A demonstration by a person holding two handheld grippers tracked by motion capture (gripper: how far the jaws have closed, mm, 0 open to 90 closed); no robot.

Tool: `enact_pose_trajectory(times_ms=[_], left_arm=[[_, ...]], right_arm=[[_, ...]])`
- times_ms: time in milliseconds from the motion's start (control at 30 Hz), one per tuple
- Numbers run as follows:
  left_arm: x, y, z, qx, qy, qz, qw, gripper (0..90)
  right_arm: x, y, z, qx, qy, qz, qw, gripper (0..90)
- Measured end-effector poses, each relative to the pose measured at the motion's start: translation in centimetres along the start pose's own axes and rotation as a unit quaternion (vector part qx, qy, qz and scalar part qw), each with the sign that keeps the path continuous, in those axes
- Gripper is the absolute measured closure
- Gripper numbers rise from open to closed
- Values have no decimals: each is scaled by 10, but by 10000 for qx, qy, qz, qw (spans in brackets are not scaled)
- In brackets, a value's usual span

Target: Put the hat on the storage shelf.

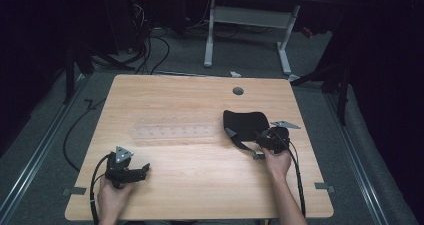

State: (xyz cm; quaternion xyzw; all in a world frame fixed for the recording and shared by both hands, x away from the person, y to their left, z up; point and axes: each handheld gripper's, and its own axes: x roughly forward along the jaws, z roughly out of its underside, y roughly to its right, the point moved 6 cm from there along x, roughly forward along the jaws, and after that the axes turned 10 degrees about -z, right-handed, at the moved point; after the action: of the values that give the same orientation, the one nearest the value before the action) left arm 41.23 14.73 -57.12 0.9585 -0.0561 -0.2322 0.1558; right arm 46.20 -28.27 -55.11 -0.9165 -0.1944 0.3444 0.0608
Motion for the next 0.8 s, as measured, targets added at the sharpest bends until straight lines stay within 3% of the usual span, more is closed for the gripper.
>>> enact_pose_trajectory(times_ms=[567,800], left_arm=[[0,0,0,-4,6,-5,10000,132],[0,0,0,-5,6,1,10000,133]], right_arm=[[13,2,9,109,-159,-284,9994,630],[9,0,5,56,-5,-501,9987,748]])
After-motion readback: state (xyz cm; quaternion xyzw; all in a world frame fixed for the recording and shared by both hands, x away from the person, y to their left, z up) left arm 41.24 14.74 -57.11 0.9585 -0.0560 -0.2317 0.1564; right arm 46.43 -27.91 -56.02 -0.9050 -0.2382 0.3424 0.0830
